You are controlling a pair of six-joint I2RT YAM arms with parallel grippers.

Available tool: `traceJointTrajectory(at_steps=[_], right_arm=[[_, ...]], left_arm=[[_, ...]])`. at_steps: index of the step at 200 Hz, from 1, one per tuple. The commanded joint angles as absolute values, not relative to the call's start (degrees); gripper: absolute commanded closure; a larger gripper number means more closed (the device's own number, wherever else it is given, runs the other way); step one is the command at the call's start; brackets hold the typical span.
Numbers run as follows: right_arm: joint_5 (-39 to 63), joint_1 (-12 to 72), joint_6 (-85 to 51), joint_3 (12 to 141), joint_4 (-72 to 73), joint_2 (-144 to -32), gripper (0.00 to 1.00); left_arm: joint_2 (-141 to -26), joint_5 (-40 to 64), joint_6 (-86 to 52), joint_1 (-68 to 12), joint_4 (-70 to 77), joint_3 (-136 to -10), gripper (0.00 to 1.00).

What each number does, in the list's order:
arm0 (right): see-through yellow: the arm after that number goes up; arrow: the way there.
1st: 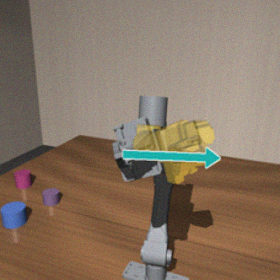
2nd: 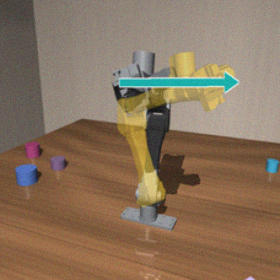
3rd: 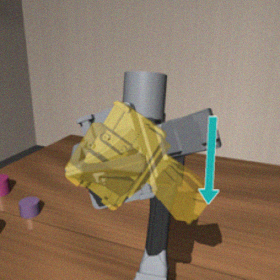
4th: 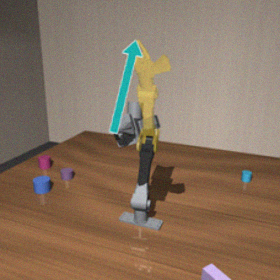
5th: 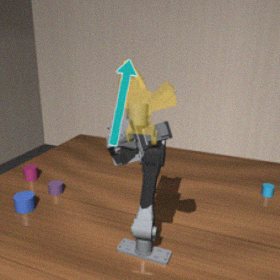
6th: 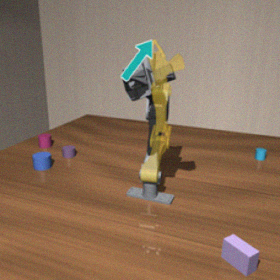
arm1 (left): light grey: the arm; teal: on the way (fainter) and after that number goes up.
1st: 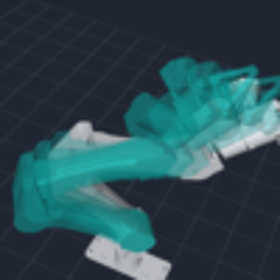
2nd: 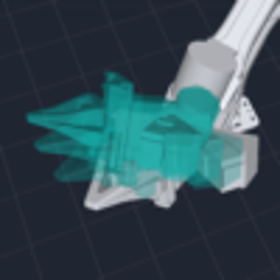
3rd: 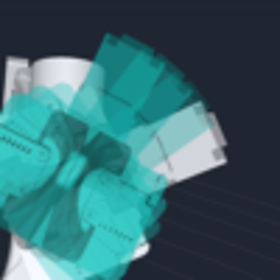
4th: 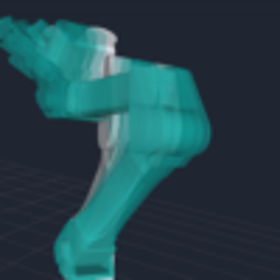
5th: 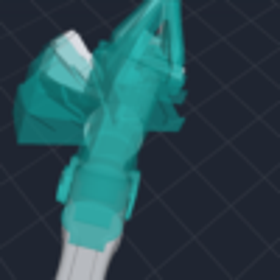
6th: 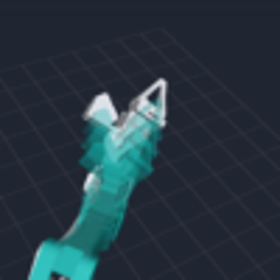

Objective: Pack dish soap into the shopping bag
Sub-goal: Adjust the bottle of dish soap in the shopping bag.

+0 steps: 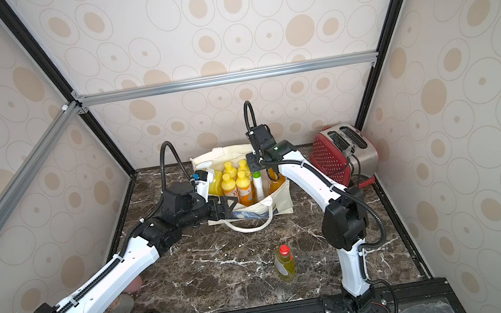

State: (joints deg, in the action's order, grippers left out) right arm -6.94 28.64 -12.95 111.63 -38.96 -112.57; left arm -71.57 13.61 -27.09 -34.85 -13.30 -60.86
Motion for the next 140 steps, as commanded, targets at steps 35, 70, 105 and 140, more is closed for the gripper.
traceJointTrajectory(at_steps=[35,70,105,140], right_arm=[[-7.2,28.8,-13.0,109.2,-46.6,-112.9,0.82],[-8.3,30.1,-12.5,106.9,-43.4,-108.5,0.82],[-9.6,31.7,-11.0,103.9,-40.1,-101.6,0.82],[-8.3,32.3,-11.7,102.6,-40.7,-98.0,0.82]], left_arm=[[-71.8,12.8,-26.2,-35.1,-15.2,-61.0,0.15],[-71.8,12.6,-26.2,-35.1,-15.5,-61.1,0.15],[-71.9,12.5,-26.1,-35.1,-15.5,-61.2,0.15],[-72.1,12.7,-26.2,-35.1,-15.1,-61.1,0.15]])
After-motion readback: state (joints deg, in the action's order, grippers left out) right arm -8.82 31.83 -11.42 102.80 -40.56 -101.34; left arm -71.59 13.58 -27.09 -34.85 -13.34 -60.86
